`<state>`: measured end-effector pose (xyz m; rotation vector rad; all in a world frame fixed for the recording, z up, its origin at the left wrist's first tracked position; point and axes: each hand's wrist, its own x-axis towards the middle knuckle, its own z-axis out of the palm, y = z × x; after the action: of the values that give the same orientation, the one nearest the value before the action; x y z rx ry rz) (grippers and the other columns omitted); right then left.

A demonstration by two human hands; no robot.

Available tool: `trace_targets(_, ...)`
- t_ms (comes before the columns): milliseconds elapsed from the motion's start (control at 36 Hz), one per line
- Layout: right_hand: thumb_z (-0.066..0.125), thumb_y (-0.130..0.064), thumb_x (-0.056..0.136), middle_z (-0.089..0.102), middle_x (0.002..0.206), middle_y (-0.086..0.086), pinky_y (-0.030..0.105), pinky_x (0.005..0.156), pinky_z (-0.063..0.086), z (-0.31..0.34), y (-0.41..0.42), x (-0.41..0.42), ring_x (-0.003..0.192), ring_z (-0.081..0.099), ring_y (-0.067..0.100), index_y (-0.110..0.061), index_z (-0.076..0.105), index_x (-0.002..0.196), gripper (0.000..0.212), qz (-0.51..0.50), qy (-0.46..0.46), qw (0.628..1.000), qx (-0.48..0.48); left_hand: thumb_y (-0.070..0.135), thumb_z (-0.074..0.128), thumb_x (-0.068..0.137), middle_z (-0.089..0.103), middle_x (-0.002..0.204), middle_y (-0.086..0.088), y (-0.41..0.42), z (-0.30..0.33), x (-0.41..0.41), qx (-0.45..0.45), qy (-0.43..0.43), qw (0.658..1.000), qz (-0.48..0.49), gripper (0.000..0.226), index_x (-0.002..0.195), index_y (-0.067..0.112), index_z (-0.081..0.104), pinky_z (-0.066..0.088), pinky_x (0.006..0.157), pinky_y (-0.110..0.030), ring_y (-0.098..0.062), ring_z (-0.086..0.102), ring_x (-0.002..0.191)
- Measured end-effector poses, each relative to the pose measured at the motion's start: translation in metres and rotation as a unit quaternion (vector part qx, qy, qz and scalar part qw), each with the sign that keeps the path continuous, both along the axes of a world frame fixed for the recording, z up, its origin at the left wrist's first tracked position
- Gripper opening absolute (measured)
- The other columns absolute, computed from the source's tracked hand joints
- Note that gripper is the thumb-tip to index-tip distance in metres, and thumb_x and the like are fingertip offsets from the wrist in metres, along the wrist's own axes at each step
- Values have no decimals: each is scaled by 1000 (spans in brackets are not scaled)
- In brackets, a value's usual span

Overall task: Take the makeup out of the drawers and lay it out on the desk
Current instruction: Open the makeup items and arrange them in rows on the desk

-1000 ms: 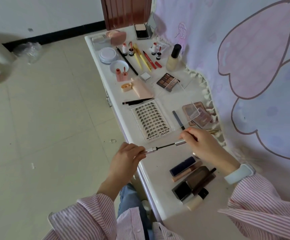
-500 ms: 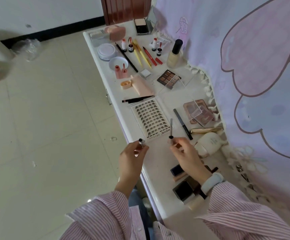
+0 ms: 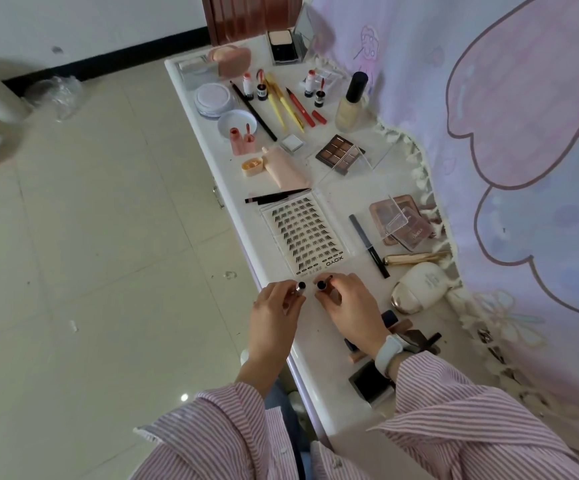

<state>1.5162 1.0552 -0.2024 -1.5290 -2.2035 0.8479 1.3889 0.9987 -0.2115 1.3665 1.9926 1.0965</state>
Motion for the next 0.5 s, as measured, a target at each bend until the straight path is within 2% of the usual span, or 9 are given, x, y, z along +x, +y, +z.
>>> trace_targets(139, 65, -13, 84, 64, 93, 4, 21, 73, 39, 2, 0, 1, 87, 47, 12, -7, 62, 111, 28, 4, 4, 1000, 0, 1, 74, 75, 63, 83, -3, 0, -1, -1, -2, 16, 1000, -6, 21, 95, 3, 68, 48, 68, -25, -24, 61, 74)
trace_targets(250, 68, -3, 77, 61, 85, 6, 30, 73, 45, 4, -4, 9, 83, 52, 20, -4, 60, 109, 33, 23, -10, 999, 41, 2, 73, 75, 59, 90, 2, -3, -3, 0, 0, 20, 1000, -7, 27, 101, 5, 67, 55, 72, -38, -26, 62, 80)
trace_targets(306, 70, 0, 72, 60, 79, 6, 35, 67, 48, 6, -5, 18, 76, 55, 23, -4, 62, 98, 28, 13, -43, 995, 91, 5, 72, 78, 54, 99, 6, -6, -3, 1, -5, 12, 1000, -1, 33, 110, 6, 64, 55, 77, -39, -27, 62, 85)
trace_targets(361, 70, -2, 72, 60, 78, 7, 39, 64, 49, 9, -2, 29, 74, 56, 26, -5, 61, 90, 20, -21, -89, 988, 125, 8, 73, 78, 56, 107, 1, -9, -3, 2, -4, 24, 1000, 6, 40, 116, 6, 60, 52, 82, -36, -25, 59, 94)
trace_targets(444, 67, -11, 78, 60, 85, 10, 41, 68, 46, 15, 10, 43, 82, 55, 29, -7, 63, 89, 13, -95, -174, 970, 140, 12, 79, 71, 60, 113, -12, -14, -6, 5, -10, 99, 995, 18, 51, 118, 4, 58, 42, 89, -36, -18, 44, 107)
trace_targets(500, 67, -14, 79, 60, 90, 13, 43, 72, 43, 17, 21, 48, 88, 53, 32, -7, 65, 92, 15, -132, -222, 956, 138, 19, 82, 69, 57, 120, -14, -16, -9, 6, -51, 132, 990, 27, 60, 121, 5, 56, 41, 91, -42, -23, 42, 113)
